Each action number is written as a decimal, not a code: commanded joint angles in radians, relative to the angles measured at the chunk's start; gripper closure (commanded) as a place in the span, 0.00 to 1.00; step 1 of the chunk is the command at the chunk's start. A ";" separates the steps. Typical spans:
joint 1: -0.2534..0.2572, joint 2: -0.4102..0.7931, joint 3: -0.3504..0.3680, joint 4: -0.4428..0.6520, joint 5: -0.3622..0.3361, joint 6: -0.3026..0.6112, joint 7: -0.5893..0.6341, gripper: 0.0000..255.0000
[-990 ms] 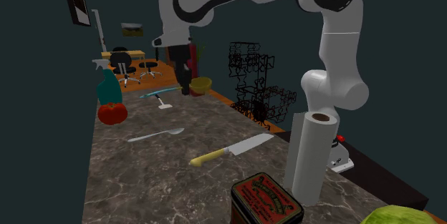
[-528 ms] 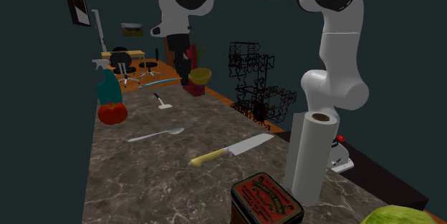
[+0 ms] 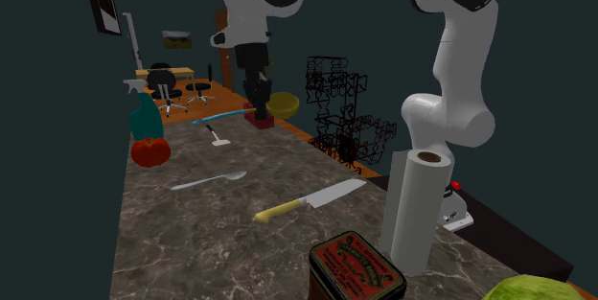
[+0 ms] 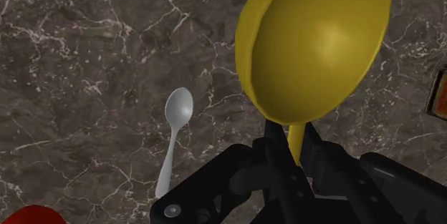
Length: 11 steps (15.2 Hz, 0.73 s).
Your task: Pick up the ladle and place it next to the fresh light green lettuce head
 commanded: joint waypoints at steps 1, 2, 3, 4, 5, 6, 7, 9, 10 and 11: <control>0.020 -0.037 0.028 -0.037 -0.001 0.007 0.049 1.00; 0.029 -0.056 0.042 -0.058 0.000 0.012 0.073 1.00; 0.039 -0.073 0.057 -0.077 0.001 0.017 0.097 1.00; 0.048 -0.089 0.071 -0.095 0.004 0.022 0.121 1.00; 0.058 -0.105 0.086 -0.112 0.006 0.027 0.144 1.00; 0.067 -0.119 0.102 -0.128 0.010 0.031 0.168 1.00; 0.076 -0.133 0.117 -0.143 0.014 0.035 0.191 1.00; 0.096 -0.157 0.149 -0.169 0.023 0.044 0.239 1.00; 0.105 -0.167 0.165 -0.180 0.028 0.048 0.262 1.00; 0.115 -0.176 0.181 -0.190 0.034 0.052 0.286 1.00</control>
